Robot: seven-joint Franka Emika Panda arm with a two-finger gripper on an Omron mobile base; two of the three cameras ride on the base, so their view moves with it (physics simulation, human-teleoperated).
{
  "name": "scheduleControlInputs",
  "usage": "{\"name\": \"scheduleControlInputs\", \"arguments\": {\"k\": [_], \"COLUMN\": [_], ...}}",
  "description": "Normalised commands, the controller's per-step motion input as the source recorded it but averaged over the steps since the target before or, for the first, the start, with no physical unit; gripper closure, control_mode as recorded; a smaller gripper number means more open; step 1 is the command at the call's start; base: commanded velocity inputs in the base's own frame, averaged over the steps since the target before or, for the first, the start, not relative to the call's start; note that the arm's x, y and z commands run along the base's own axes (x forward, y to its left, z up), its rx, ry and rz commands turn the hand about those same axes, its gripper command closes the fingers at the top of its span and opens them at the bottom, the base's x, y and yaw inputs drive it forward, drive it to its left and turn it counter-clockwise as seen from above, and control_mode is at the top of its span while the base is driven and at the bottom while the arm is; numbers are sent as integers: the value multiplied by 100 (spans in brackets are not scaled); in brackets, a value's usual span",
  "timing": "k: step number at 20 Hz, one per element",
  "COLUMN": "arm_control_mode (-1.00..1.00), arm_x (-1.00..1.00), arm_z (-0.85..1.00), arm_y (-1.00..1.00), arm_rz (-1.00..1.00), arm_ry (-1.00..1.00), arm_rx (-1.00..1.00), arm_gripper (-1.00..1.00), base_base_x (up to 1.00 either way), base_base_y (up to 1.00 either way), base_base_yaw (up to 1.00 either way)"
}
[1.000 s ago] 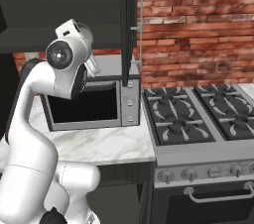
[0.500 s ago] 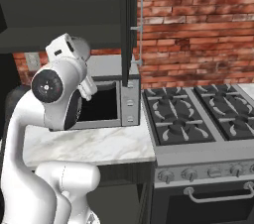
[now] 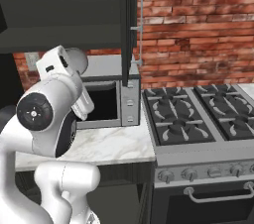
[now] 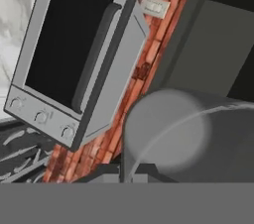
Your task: There is a bowl on the dining counter. Grab a lemon wedge from the fridge and place it in the bowl. Then get the liquor bottle and glass cup from the cabinet and place them next to the bowl.
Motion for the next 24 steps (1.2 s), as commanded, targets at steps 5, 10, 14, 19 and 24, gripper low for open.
{"name": "scheduleControlInputs", "arguments": {"k": [5,10,14,19,24], "arm_control_mode": [-100,-100,-100,-100,-100], "arm_x": [-19,-26,-24,-47,-70], "arm_z": [-5,2,5,-3,-37], "arm_y": [0,0,0,0,0], "arm_rz": [0,0,0,0,0], "arm_ry": [8,17,28,24,14], "arm_rx": [0,1,1,0,0], "arm_gripper": [100,100,100,100,100], "base_base_x": [0,0,0,0,0], "base_base_y": [0,0,0,0,0], "base_base_yaw": [0,0,0,0,0]}}
